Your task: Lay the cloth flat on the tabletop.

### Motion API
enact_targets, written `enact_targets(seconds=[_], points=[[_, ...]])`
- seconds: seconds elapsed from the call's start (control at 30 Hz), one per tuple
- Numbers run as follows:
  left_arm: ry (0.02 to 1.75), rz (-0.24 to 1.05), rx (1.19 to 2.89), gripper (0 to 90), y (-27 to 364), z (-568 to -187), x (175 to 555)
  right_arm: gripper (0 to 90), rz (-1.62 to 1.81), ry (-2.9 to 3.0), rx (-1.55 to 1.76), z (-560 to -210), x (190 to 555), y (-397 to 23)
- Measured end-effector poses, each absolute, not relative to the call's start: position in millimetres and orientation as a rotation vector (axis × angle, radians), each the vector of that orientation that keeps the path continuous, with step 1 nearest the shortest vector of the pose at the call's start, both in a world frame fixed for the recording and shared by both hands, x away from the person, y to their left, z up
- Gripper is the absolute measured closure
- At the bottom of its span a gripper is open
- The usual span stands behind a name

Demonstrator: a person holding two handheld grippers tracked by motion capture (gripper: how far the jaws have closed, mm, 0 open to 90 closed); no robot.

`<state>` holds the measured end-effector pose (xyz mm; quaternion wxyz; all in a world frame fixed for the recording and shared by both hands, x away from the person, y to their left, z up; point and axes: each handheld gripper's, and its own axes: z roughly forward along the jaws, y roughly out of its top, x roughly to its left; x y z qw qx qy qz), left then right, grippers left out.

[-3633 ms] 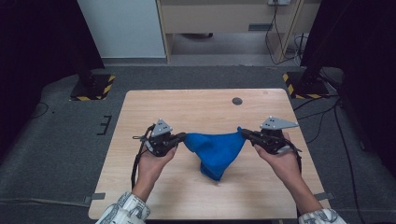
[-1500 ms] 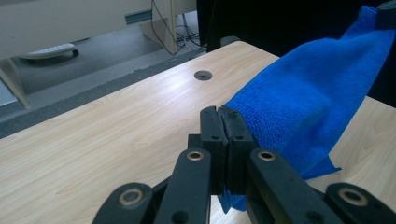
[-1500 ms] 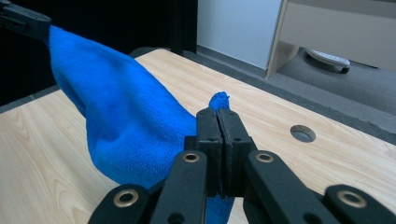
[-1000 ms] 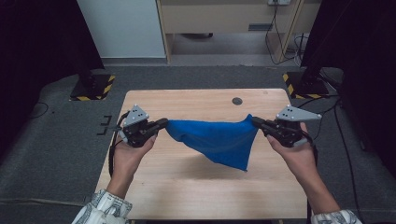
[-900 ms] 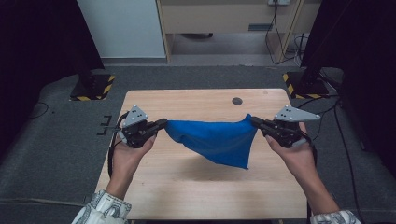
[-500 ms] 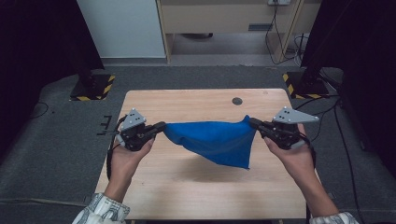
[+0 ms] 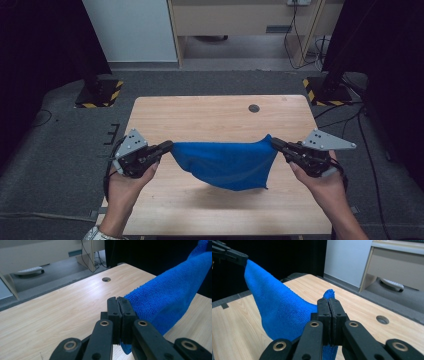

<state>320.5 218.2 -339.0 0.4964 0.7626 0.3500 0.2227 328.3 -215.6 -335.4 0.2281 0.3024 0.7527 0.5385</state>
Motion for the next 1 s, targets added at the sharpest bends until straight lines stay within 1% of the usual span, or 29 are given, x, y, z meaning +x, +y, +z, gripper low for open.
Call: enact_targets(seconds=[0.1,0.2,0.43,0.53,0.6,0.63,0.83,0.93,1.0], points=[[0.827,0.543,1.863,88.5,213.2,-339.2,315.1,88.6,1.490,2.067,0.848,-338.8,326.7,-218.2],[0.810,0.538,1.865,88.5,213.5,-336.2,306.1,88.7,1.519,2.048,0.848,-334.5,319.6,-222.2],[0.761,0.549,1.861,88.4,212.7,-318.4,276.6,88.6,1.547,2.017,0.796,-319.4,289.0,-227.8],[0.761,0.528,1.904,88.3,210.6,-319.0,280.2,88.4,1.513,2.045,0.791,-318.7,283.4,-228.5],[0.779,0.504,1.922,88.2,208.9,-323.1,293.4,88.3,1.475,2.070,0.809,-323.0,291.1,-228.7],[0.788,0.492,1.953,88.2,205.8,-328.1,308.0,88.3,1.452,2.089,0.825,-327.4,299.8,-228.6],[0.904,0.417,2.052,88.1,189.6,-368.6,391.1,88.3,1.293,2.152,0.957,-371.9,379.0,-223.7],[0.935,0.418,2.070,88.1,183.6,-384.6,415.5,88.3,1.254,2.150,1.011,-391.7,410.1,-221.2],[0.954,0.402,2.069,88.0,182.1,-393.0,426.4,88.3,1.243,2.149,1.039,-400.9,421.7,-220.8]])
